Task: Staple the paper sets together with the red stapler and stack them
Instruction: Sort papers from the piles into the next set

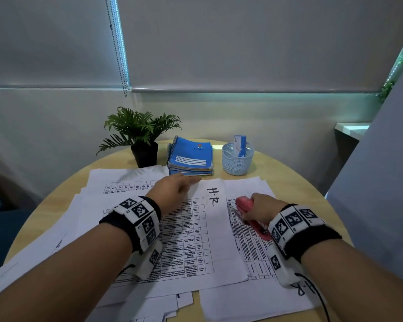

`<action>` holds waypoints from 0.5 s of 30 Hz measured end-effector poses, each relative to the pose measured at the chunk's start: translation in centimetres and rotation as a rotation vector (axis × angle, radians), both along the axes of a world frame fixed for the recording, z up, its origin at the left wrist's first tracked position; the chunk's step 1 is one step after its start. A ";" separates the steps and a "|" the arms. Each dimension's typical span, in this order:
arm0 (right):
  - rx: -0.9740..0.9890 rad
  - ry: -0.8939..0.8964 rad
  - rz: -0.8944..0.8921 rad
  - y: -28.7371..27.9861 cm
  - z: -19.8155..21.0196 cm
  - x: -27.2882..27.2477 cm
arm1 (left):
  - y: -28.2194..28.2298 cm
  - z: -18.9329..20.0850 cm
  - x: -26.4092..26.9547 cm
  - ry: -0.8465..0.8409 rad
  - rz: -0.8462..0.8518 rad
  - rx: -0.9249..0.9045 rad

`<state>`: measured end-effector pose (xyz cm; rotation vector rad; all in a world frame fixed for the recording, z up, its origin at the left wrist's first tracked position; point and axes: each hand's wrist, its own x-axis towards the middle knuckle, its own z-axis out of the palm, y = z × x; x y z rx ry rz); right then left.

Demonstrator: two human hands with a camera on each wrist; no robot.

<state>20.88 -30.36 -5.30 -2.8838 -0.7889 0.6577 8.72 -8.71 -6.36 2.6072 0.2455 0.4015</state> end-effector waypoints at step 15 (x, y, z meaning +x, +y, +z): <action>1.160 0.069 -0.598 2.7 -0.4 1.4 | -0.2 0.9 0.2 0.065 -0.027 -0.008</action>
